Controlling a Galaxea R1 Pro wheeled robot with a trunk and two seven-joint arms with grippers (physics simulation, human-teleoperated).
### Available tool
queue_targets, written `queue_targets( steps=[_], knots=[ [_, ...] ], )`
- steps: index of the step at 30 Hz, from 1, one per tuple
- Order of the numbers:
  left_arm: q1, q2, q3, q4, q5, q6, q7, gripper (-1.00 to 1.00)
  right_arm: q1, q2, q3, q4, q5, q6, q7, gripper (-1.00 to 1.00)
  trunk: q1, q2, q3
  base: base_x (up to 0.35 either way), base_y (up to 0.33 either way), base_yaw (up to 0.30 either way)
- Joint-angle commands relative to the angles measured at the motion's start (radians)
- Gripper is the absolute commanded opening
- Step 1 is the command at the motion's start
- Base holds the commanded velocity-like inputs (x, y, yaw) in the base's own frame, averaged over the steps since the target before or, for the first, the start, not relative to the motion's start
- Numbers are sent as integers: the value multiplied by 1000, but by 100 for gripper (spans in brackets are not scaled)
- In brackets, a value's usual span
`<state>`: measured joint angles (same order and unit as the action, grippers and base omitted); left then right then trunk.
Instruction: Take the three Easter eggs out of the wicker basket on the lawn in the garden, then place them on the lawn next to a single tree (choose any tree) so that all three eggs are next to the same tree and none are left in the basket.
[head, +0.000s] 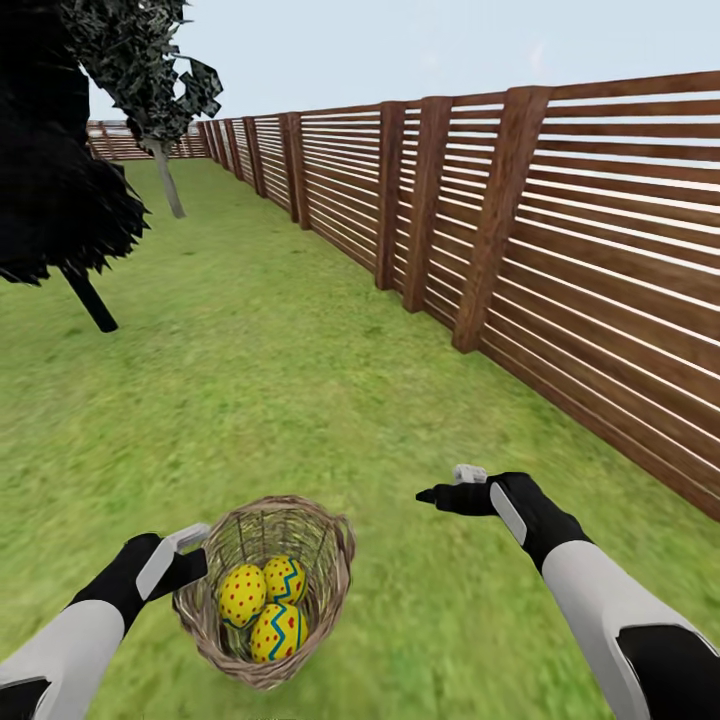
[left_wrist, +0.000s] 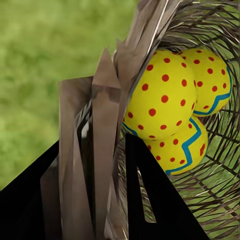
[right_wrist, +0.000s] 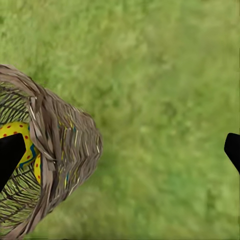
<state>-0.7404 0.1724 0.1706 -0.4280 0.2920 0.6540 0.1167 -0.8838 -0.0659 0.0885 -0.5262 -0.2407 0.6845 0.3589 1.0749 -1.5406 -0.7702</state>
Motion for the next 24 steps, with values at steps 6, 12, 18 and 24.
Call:
queue_targets(
  steps=[6, 12, 18, 24],
  knots=[
    [0, -1, 4, -2, 16, 4, 7, -100, -1, -2, 7, 0, -11, 4, -3, 100, -23, 42, 18, 0, 0, 288],
    [-1, 0, 4, -2, 18, 4, 7, -100, 0, -3, 7, 0, -11, 4, -3, 100, -46, 84, 37, 0, 0, 288],
    [0, 1, 4, -1, 18, 4, 6, -100, -1, -3, 7, 1, -11, 4, -3, 100, -69, 126, 56, 0, 0, 288],
    [-1, 4, 6, -1, 18, 4, -33, -100, -1, -3, 7, 2, -11, 4, -3, 100, -92, 168, 74, 0, 0, 288]
  ],
)
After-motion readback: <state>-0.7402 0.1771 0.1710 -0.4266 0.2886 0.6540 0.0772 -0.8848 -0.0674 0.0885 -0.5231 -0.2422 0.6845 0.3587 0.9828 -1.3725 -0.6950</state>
